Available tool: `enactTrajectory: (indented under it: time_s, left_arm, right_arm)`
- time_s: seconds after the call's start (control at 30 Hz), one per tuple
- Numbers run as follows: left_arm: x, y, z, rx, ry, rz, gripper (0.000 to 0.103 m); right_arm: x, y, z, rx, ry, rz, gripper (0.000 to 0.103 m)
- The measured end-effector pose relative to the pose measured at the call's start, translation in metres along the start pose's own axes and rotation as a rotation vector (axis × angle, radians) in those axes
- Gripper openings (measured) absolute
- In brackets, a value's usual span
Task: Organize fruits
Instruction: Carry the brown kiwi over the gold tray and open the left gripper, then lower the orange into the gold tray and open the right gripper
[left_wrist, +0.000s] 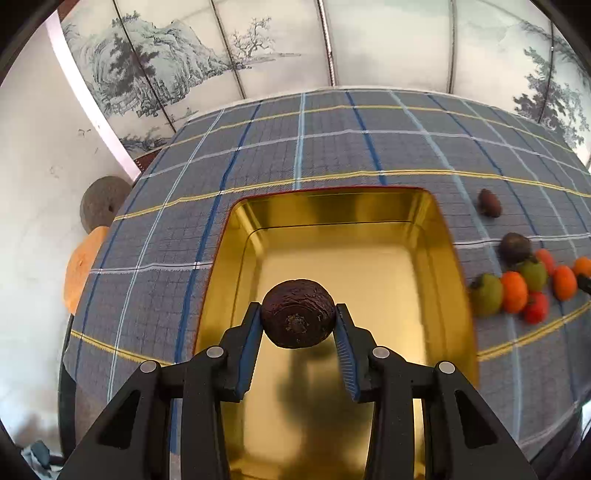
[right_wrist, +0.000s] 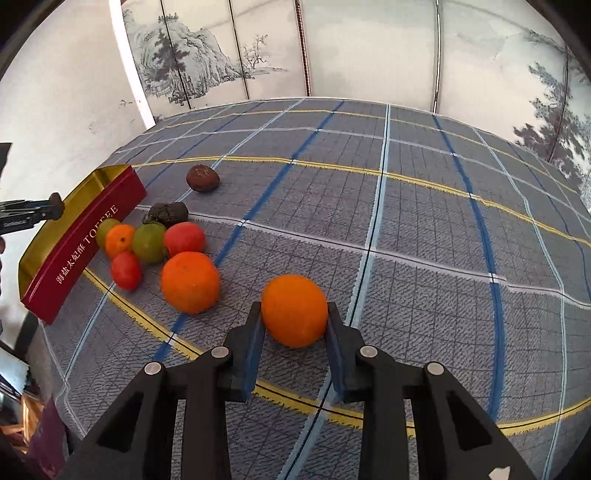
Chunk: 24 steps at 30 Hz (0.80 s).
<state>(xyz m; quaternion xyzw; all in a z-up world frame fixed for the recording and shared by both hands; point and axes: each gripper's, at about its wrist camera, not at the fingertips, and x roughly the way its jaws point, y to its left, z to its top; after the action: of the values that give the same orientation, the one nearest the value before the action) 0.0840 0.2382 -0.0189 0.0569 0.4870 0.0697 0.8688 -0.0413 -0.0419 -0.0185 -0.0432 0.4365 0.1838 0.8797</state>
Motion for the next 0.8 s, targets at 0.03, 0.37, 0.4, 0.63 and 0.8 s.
enactTrajectory:
  time_s: [0.03,0.37,0.4,0.63,0.8]
  left_arm:
    - [0.002,0.002,0.002,-0.002,0.006,0.009,0.04]
    - [0.017,0.016,0.015,-0.009,0.018,0.016,0.053]
    - [0.016,0.017,0.016,-0.015,0.009,0.025,0.057]
    - [-0.008,0.021,0.013,-0.067,-0.064,0.027,0.072]
    - [-0.035,0.021,-0.002,-0.134,-0.096,-0.004,0.073]
  right_arm:
    - [0.0,0.001,0.0,-0.002,-0.003,-0.003,0.028]
    - [0.001,0.004,-0.001,-0.013,-0.002,-0.026,0.028]
    - [0.001,0.004,-0.001,-0.012,-0.002,-0.03,0.028]
    - [-0.005,0.005,0.0,-0.004,-0.011,-0.045,0.029]
    - [-0.024,0.029,0.014,-0.051,-0.054,-0.024,0.029]
